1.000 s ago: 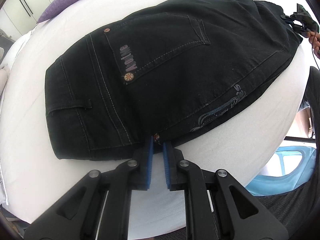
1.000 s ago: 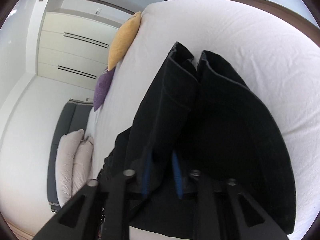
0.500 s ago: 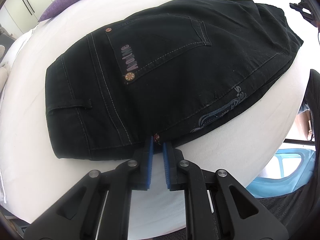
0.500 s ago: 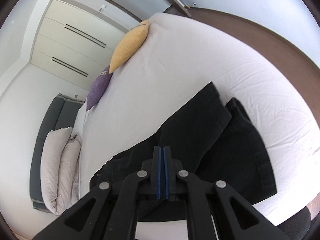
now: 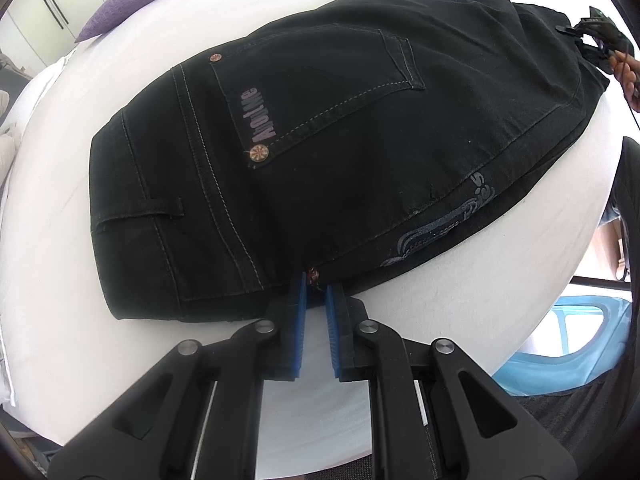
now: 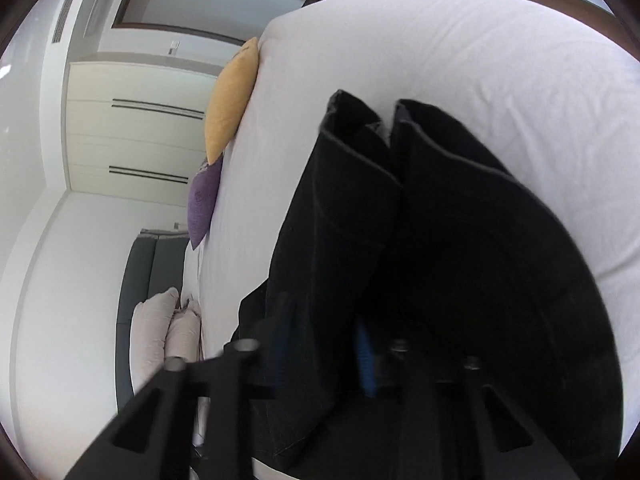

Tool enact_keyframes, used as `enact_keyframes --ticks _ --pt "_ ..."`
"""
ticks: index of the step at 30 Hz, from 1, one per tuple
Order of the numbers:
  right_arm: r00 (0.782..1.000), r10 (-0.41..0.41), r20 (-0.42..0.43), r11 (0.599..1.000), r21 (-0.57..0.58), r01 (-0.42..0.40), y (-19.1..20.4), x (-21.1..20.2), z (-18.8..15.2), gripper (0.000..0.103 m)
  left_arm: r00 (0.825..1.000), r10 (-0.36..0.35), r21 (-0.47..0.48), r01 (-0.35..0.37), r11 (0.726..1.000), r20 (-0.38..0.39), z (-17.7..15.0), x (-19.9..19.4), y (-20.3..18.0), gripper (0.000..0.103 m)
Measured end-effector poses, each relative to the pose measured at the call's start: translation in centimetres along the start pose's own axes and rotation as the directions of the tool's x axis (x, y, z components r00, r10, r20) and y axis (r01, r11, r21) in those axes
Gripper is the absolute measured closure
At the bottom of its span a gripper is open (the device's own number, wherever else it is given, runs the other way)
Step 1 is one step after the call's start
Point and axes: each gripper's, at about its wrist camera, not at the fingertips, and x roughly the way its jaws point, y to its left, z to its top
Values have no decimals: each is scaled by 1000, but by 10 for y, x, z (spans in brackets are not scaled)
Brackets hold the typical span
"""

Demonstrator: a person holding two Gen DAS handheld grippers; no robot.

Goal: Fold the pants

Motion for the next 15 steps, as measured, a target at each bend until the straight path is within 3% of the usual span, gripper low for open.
enact_keyframes --ticks 6,12,13,15 --pt "988 -152 24 981 -121 153 52 -28 -5 98 1000 1 -3 -1 1000 9 1 -1 -2 92" --pt "986 -162 -37 983 -93 158 89 -47 -1 93 1000 0 1 0 1000 12 2 -1 -3 92" --pt "985 -153 -73 987 -67 148 86 -47 1 87 1000 1 0 -1 1000 12 2 -1 -3 92" --pt "988 -102 -115 995 4 103 82 -46 8 54 1000 3 -1 -3 1000 11 2 -1 -5 92"
